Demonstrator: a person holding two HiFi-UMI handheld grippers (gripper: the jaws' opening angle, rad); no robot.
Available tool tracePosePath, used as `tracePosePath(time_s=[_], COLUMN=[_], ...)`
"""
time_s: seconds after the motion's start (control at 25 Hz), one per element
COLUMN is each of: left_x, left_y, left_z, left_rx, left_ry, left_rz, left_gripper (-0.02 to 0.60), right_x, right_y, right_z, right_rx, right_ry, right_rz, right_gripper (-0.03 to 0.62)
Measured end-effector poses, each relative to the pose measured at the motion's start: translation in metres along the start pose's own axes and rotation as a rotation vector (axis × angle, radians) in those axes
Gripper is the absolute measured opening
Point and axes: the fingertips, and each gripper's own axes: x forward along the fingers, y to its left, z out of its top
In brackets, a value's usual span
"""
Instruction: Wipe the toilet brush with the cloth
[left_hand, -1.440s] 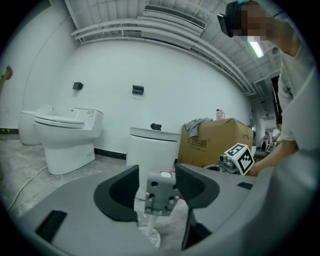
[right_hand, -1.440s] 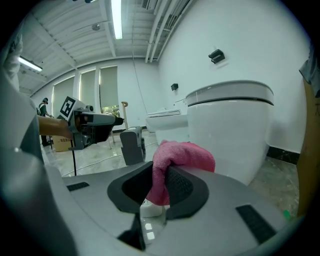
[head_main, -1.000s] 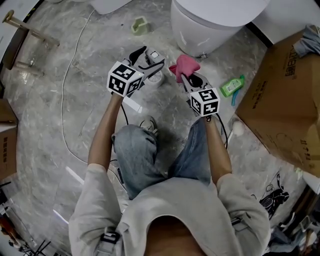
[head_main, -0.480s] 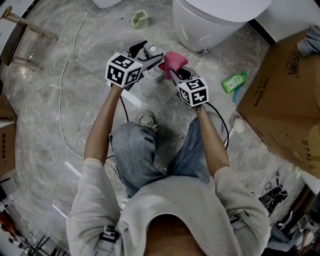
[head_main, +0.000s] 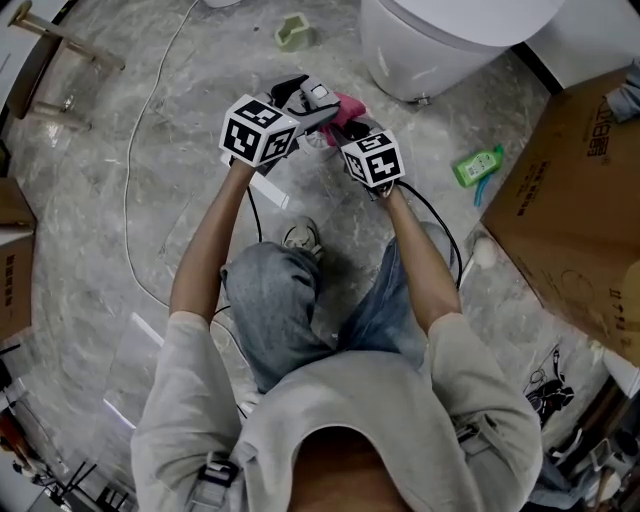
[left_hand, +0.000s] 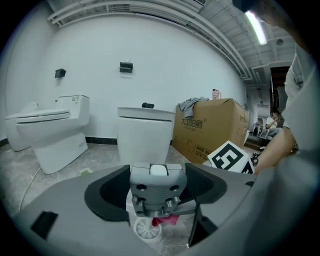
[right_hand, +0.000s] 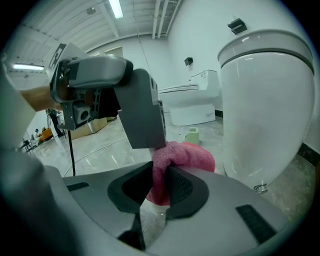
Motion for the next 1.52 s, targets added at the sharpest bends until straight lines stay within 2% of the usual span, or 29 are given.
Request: tracePosePath(time_s=[0.36, 1.04, 1.16, 1.36, 1.52], left_x=[-0.001, -0.001, -0.002, -0.004, -0.004], left_y=[0.002, 0.0, 0.001, 0.001, 0.003], left_z=[0.002, 0.004, 0.004, 0.002, 0.003], left_rx=[-0.021, -0.013, -0.016, -0.018, -0.02], left_ry=[-0.042, -0.066, -0.07, -0.062, -0.062], left_rz=[0.012, -0.008, -0.008, -0.01, -0.005], left_gripper=[0.368, 0.368, 0.368, 0.368, 0.368], right_x=[0.024, 0.063, 0.057, 0.028, 0.004], right_y=[0.007, 0.002, 0.005, 0.015, 0.013], right_z=[-0.02, -0.083, -0.072, -0.036, -0.015], right_rx=[-0.011, 0.052, 0.056, 0.11, 0.136], right_ry=[0.062, 0.21, 0.176, 0.018, -0.07], right_rz=[0.006, 0.026, 0.022, 0.031, 0.013], right_gripper=[0.084, 0.084, 0.084, 0.084, 0.084])
